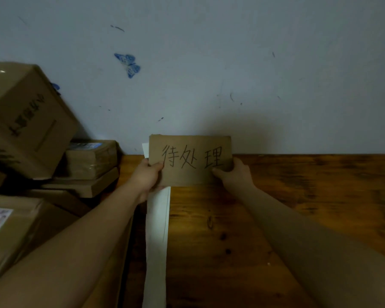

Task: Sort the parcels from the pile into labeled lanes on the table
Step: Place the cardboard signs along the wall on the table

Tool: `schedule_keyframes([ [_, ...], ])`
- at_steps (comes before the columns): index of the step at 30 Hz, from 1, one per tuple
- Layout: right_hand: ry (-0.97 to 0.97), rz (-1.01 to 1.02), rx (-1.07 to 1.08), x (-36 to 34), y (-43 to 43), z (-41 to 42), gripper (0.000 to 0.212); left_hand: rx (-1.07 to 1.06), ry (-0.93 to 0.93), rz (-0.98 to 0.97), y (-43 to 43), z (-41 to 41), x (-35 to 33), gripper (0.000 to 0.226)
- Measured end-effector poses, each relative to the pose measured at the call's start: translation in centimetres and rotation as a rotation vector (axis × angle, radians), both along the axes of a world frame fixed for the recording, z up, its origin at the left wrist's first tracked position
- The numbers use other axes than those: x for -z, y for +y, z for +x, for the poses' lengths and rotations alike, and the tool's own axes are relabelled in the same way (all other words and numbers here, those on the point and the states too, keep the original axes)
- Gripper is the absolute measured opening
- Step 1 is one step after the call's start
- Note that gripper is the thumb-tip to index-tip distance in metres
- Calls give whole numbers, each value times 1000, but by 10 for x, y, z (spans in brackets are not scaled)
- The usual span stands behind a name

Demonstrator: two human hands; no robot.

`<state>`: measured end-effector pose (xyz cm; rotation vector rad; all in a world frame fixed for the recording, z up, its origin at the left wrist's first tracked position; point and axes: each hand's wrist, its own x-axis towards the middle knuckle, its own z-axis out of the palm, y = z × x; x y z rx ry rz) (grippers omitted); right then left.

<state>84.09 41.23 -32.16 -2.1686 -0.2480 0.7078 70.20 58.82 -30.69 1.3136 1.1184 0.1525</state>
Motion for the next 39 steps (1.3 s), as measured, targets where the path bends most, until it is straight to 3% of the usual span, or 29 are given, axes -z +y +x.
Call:
schedule_keyframes([
  [4, 84, 200, 65, -31, 4, -11, 49, -92, -113, -25, 6, -22, -28, 19],
  [11, 36, 216, 118, -51, -2, -17, 49, -231, -103, 225, 22, -51, -50, 16],
  [15, 80, 121, 85, -46, -26, -4, 46, -281, -68, 362, 27, -66, -57, 26],
  [20, 72, -163, 61, -17, -56, 12, 30, -289, -35, 524, 30, -78, -59, 31],
  [22, 81, -201, 72, -4, -55, 17, 37, -304, -36, 534, 31, -79, -56, 31],
  [24, 50, -272, 59, 1, -50, 12, 59, -319, -51, 495, 31, -79, -51, 31],
  [26, -136, -434, -119, 4, -48, 4, 74, -337, -58, 441, 31, -80, -45, 30],
  [28, -331, -565, -465, 11, -46, -7, 64, -365, -80, 394, 30, -81, -40, 28],
  [31, -346, -678, -785, 32, -40, -15, 62, -408, -120, 334, 29, -80, -34, 31],
  [39, -348, -650, -717, 35, 6, -10, 64, -400, -146, 234, 22, -72, -28, 21],
])
